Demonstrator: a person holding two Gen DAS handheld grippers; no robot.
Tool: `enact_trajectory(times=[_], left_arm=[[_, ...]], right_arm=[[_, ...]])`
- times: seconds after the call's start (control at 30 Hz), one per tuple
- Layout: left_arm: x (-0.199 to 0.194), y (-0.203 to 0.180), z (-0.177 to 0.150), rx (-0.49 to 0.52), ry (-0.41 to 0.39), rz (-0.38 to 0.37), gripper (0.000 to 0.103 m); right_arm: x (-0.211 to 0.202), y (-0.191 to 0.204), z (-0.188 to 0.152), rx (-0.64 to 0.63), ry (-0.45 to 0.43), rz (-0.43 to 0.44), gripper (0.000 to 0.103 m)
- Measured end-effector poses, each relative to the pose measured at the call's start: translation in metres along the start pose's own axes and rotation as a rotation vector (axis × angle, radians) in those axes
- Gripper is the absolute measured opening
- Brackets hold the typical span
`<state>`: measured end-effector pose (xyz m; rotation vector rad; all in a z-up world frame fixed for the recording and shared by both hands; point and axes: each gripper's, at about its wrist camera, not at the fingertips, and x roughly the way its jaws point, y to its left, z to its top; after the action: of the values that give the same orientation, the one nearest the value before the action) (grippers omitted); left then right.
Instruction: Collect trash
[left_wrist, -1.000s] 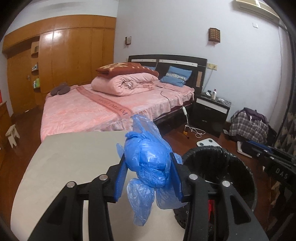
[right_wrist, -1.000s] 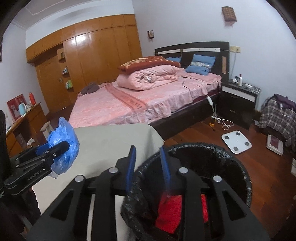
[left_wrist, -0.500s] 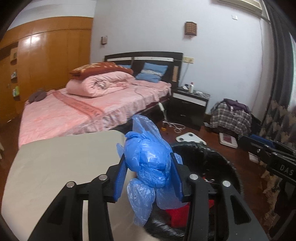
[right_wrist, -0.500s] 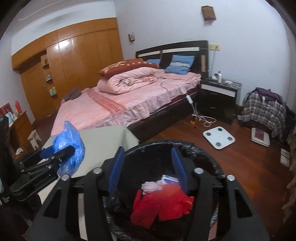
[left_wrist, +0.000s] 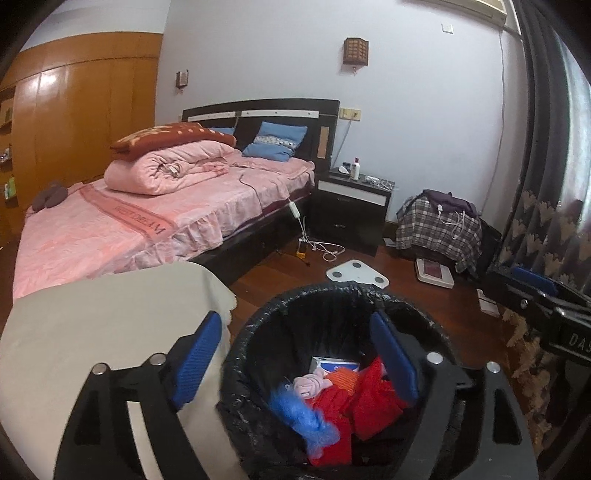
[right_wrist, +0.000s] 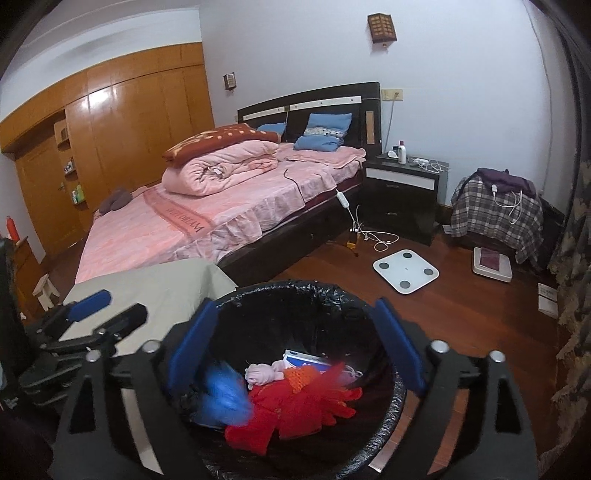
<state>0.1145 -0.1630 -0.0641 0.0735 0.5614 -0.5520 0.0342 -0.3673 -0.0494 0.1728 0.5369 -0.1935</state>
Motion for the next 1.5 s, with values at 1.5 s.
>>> enact_trajectory(times=[1.5], left_arm=[[-0.138, 0.041, 0.016, -0.055, -0.1, 0.224, 0.097]], right_arm=[[-0.07, 0.095, 0.026, -0.13, -0.029, 0.191, 0.098]])
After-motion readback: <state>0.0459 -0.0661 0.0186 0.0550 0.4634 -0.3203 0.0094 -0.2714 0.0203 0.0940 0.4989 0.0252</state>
